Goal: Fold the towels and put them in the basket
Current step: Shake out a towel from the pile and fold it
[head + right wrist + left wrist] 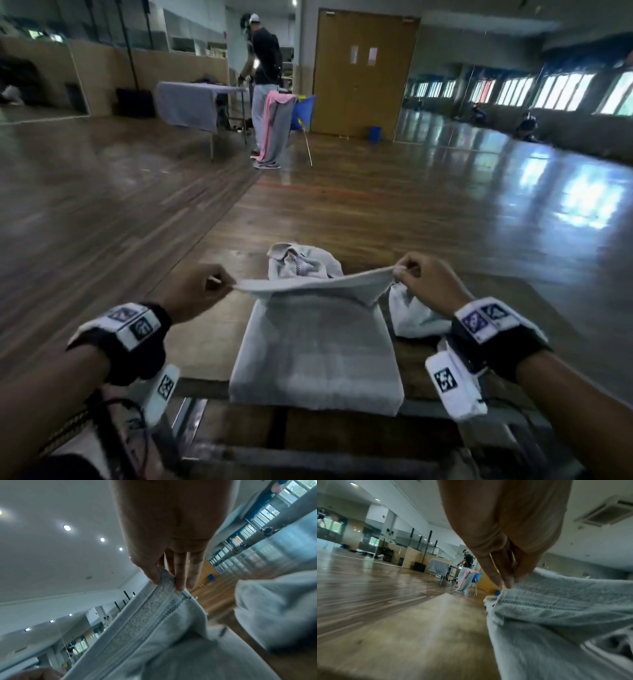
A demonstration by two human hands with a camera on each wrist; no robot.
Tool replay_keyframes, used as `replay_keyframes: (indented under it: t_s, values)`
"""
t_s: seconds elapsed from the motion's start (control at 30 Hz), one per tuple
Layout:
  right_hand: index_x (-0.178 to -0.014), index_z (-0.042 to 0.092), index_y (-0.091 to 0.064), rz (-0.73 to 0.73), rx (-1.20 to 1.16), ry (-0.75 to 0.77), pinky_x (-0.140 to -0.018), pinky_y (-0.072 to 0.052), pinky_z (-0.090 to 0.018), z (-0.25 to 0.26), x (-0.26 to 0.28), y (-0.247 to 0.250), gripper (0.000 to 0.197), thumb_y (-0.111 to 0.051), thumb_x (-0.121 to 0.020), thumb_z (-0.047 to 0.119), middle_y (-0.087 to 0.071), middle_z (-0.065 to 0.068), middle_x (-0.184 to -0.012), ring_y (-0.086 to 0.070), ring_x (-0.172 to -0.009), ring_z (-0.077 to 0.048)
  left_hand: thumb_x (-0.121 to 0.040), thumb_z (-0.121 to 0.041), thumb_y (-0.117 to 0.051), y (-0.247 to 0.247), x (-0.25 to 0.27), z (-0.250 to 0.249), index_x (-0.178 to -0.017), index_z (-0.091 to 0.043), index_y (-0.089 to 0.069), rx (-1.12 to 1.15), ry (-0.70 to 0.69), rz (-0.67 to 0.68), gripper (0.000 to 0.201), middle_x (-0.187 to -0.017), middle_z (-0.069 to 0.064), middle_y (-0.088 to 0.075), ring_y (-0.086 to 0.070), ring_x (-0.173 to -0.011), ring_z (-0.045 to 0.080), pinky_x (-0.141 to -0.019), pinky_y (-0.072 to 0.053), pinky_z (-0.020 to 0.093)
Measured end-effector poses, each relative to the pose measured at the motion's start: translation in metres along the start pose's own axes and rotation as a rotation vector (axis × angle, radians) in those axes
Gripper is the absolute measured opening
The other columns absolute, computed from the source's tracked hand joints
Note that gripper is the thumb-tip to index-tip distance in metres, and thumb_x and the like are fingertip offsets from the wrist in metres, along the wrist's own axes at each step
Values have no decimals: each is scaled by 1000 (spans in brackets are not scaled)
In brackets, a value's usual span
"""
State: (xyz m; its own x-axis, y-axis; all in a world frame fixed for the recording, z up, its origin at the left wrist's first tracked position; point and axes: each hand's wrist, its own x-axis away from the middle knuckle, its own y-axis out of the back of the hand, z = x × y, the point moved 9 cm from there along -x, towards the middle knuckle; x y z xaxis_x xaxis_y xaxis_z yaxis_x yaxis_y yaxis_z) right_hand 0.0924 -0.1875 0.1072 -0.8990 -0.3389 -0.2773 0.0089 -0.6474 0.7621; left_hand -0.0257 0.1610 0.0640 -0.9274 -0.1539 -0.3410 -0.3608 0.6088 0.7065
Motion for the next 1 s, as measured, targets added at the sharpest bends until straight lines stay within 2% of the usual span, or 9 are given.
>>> replay_keyframes:
  t_s: [0.03, 0.07, 0.17, 0.27, 0.4, 0.5, 0.77, 0.87, 1.0]
  values:
    - [-79, 12, -63, 20, 15, -7, -60, -41, -7, -13, 12, -15, 7, -62, -85, 14, -65, -2, -72, -59, -66, -11, -79, 0, -69, -17, 13, 12, -77, -11, -68, -32, 15, 57, 12, -82, 12, -72, -67, -67, 10, -65, -51, 24]
    - [-77, 11, -62, 39, 29, -13, -58, -39, -5, -26, 25, -30, 8, -63, -85, 12, -63, -1, -71, -57, -63, -7, -79, -3, -70, -33, 25, 21, -80, -11, -70, -85, 19, 119, 8, -83, 8, -73, -68, -70, 15, -66, -50, 23]
    - [-79, 5, -63, 205, 95, -24, -60, -37, -9, -63, 61, -82, 7, -63, -85, 10, -63, -4, -77, -57, -71, -13, -83, -14, -67, -85, 57, 43, -92, -15, -73, -260, -14, 375, 11, -94, 0, -73, -63, -80, 8, -70, -39, 7]
    - [-80, 17, -60, 343, 164, 4, -65, -37, -15, -92, 91, -119, 8, -63, -84, 12, -60, 3, -79, -56, -76, -11, -86, -16, -61, -118, 78, 54, -101, -20, -72, -348, -89, 540, 19, -107, -5, -70, -63, -98, 11, -84, -41, 13]
    - [-84, 26, -61, 302, 222, 73, -72, -49, -28, -107, 104, -130, 10, -66, -82, 18, -63, 11, -88, -59, -81, -6, -89, -23, -58, -123, 78, 62, -107, -27, -71, -408, -96, 480, 23, -119, -13, -65, -59, -110, 10, -92, -43, 21]
    - [-86, 22, -66, 227, 225, 127, -75, -53, -31, -108, 98, -131, 10, -69, -80, 15, -69, 7, -101, -64, -90, -11, -90, -24, -56, -125, 66, 67, -109, -28, -70, -427, -72, 439, 24, -120, -13, -65, -60, -110, 11, -91, -44, 23]
    - [-101, 8, -71, 90, 222, 97, -89, -47, -29, -116, 65, -137, 18, -64, -84, 8, -69, -7, -113, -65, -103, -22, -89, -14, -56, -130, 29, 68, -101, -20, -73, -396, -22, 343, 22, -104, -1, -72, -65, -92, 20, -79, -53, 35]
    - [-100, 6, -71, 74, 224, 132, -90, -50, -35, -111, 61, -131, 18, -65, -83, 6, -70, -9, -111, -65, -102, -24, -88, -13, -56, -130, 28, 68, -98, -21, -73, -404, -36, 355, 21, -102, -2, -73, -65, -89, 19, -77, -53, 33]
    - [-100, 4, -71, -57, 215, 241, -83, -53, -44, -100, 67, -104, 18, -65, -82, 1, -72, -11, -100, -67, -93, -26, -83, -10, -67, -96, 25, 49, -91, -21, -75, -293, -93, 113, 16, -91, -4, -74, -63, -73, 9, -65, -50, 23]
